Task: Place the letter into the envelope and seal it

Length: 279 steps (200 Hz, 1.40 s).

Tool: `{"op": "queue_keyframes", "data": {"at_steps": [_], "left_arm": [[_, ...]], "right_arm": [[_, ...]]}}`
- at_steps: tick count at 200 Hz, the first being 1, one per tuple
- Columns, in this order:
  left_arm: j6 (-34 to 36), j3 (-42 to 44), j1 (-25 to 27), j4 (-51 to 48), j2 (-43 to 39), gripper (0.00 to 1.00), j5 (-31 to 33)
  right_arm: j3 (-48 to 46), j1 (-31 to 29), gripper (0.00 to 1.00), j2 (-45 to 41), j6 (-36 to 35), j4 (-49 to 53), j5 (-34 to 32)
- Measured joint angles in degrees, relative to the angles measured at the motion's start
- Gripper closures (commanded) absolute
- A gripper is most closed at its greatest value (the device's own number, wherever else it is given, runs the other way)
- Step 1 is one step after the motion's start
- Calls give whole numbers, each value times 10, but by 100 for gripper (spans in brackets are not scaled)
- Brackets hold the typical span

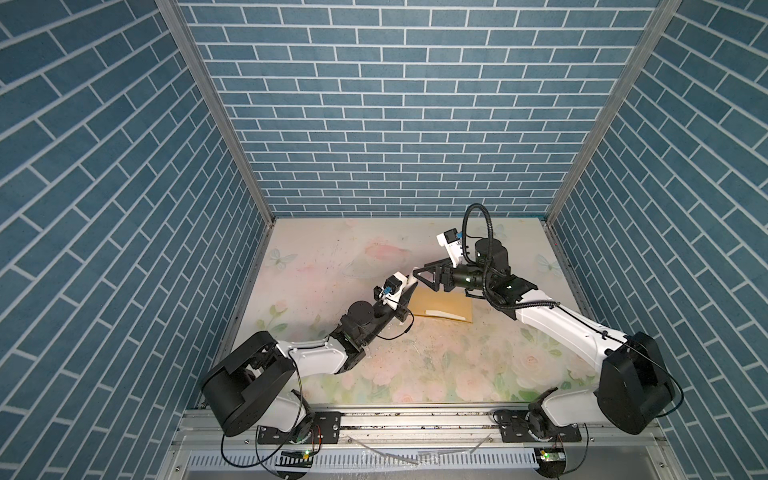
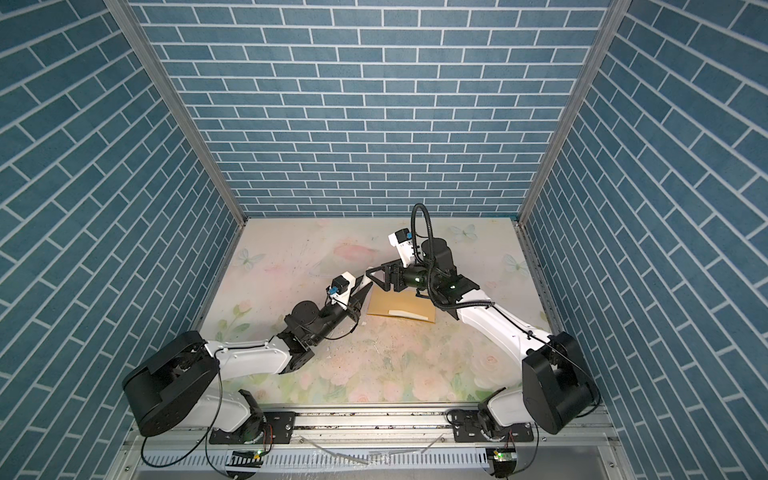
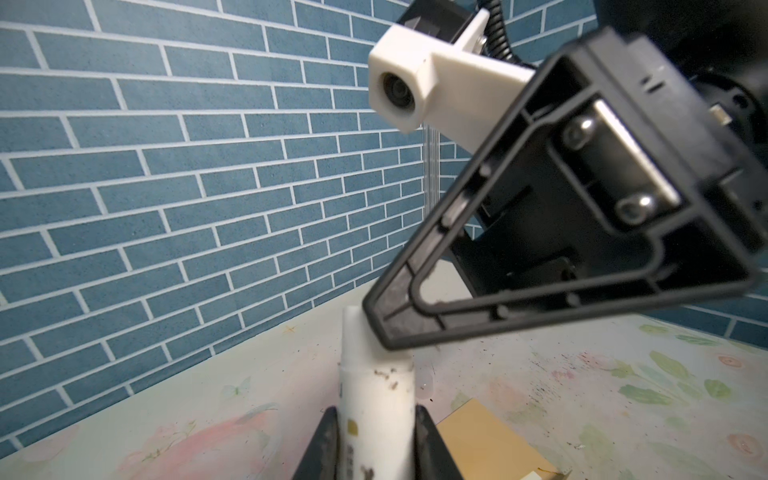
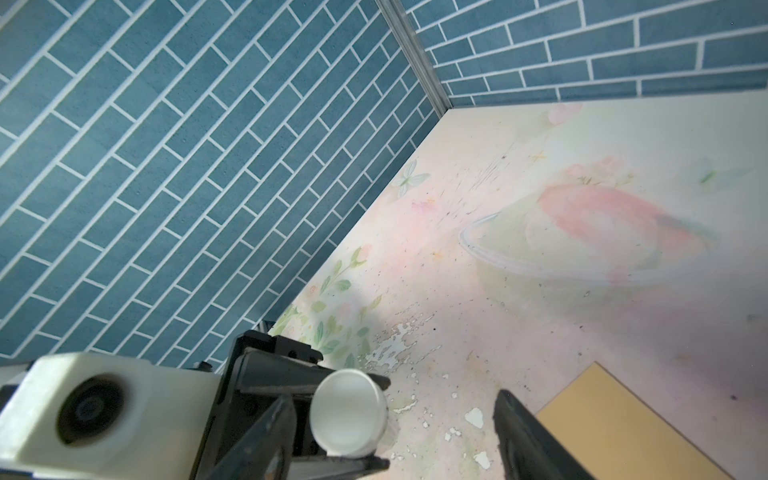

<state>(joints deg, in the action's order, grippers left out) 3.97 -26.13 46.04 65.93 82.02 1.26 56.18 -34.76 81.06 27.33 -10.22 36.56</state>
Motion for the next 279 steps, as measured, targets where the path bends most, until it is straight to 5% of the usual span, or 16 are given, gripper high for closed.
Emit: {"op": "queue_keyframes", "data": {"at_steps": [99,150,185,279], "left_arm": [[-12,-12,0,-16,3,96,3],[-23,-23,1,-54,1,40,-7],[-43,-30,-5,-123,-33,20,-62],[-152,-40,-62,-207,-88,28,-294]], "right_arm": [[3,-10,89,32,29,-57,35],[12,-11,95,31,0,-18,23],[53,-12,97,17,-102,108,-30],[133,-12,97,-8,-296,318,-12]]}}
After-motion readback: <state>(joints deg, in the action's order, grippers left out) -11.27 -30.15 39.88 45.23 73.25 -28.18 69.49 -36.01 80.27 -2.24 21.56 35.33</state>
